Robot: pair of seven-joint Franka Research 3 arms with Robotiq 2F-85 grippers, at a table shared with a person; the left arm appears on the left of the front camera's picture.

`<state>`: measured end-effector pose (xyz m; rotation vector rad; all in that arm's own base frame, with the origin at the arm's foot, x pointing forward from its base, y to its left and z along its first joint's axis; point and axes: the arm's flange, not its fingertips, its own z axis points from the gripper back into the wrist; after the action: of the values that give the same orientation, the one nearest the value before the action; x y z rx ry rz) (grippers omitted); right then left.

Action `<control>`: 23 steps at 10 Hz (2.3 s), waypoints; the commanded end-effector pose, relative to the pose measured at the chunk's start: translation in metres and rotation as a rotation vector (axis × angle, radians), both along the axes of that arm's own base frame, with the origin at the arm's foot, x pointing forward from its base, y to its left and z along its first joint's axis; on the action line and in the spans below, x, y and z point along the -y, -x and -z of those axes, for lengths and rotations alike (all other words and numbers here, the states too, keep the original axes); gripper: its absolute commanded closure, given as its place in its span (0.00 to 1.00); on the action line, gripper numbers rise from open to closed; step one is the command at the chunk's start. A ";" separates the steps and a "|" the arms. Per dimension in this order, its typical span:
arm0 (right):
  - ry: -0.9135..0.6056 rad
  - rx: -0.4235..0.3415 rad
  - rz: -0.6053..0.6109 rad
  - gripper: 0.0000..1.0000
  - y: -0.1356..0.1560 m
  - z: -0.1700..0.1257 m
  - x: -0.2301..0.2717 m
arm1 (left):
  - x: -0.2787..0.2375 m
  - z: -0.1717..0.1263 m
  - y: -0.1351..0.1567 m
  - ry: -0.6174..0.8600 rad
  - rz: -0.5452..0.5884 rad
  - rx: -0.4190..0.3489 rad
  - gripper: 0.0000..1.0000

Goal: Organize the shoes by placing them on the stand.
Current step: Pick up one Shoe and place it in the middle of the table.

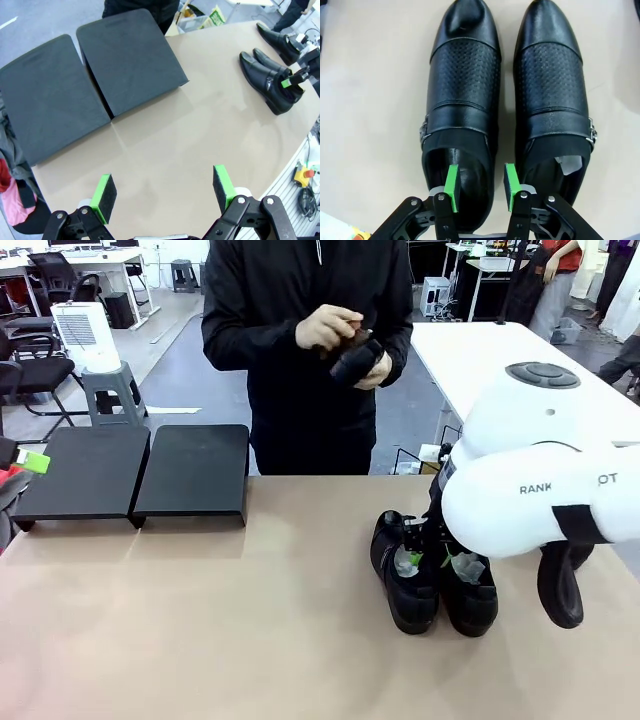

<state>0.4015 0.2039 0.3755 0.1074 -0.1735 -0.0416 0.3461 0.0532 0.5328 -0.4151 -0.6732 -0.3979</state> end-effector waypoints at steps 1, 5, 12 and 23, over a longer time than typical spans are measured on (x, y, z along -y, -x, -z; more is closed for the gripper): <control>0.023 -0.035 0.026 0.52 -0.009 0.005 -0.010 | -0.001 0.000 0.000 0.012 0.019 0.009 0.00; 0.083 -0.052 -0.005 0.52 -0.013 0.024 -0.018 | -0.001 0.000 0.000 0.012 0.019 0.009 0.00; 0.095 -0.097 -0.057 1.00 -0.016 0.030 -0.023 | -0.001 0.000 0.000 0.012 0.019 0.009 0.00; 0.053 0.078 -0.240 1.00 0.058 -0.043 -0.104 | -0.001 0.000 0.000 0.012 0.019 0.009 0.00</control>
<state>0.3315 0.3181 0.4168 0.0748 -0.2344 0.2324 0.3461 0.0533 0.5327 -0.4149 -0.6730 -0.3981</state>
